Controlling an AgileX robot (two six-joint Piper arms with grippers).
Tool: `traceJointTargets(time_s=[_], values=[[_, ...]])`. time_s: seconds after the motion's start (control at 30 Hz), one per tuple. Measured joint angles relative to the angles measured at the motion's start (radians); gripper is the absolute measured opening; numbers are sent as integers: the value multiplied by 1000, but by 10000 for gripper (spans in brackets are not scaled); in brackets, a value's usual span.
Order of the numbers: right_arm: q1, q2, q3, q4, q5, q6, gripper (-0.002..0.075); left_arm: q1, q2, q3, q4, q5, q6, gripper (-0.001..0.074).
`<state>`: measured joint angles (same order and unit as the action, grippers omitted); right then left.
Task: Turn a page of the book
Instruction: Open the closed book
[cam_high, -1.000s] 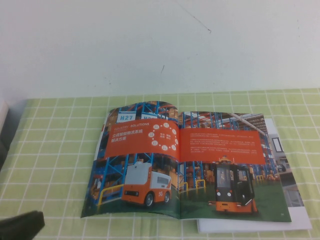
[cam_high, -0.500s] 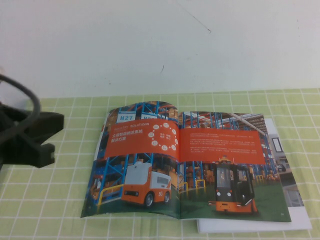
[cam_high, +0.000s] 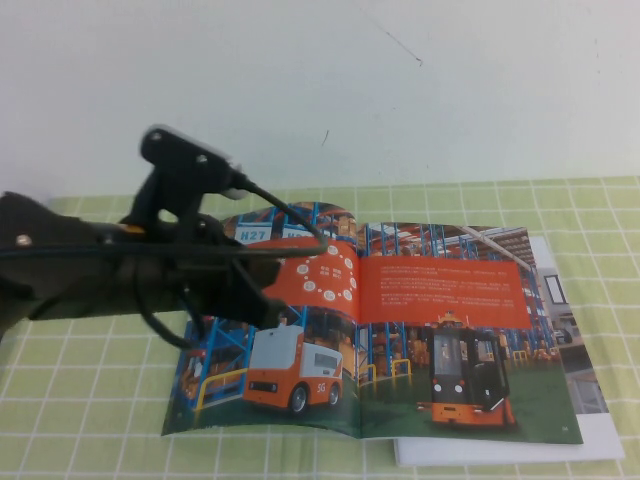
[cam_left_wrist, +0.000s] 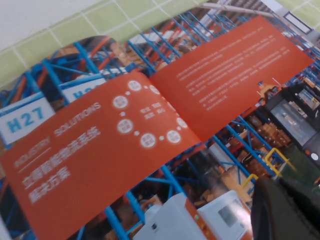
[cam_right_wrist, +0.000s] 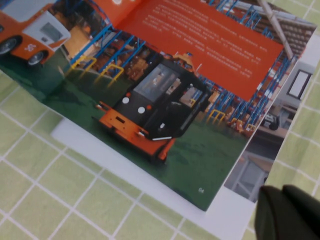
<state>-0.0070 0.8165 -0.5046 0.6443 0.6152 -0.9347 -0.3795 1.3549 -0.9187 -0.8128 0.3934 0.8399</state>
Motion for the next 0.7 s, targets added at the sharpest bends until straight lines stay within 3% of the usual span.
traceJointTargets(time_s=[0.17,0.4,0.7], values=[[0,100,-81,-6,43,2,-3,-56,160,-87,-41,-16,9,-4],[0,173,-170,-6,57,2,-3,-61,376,-191,-69,-27,12,-4],[0,296,-210,-6,57,34,-3,-61,499,-207,-78,-52,12,-4]])
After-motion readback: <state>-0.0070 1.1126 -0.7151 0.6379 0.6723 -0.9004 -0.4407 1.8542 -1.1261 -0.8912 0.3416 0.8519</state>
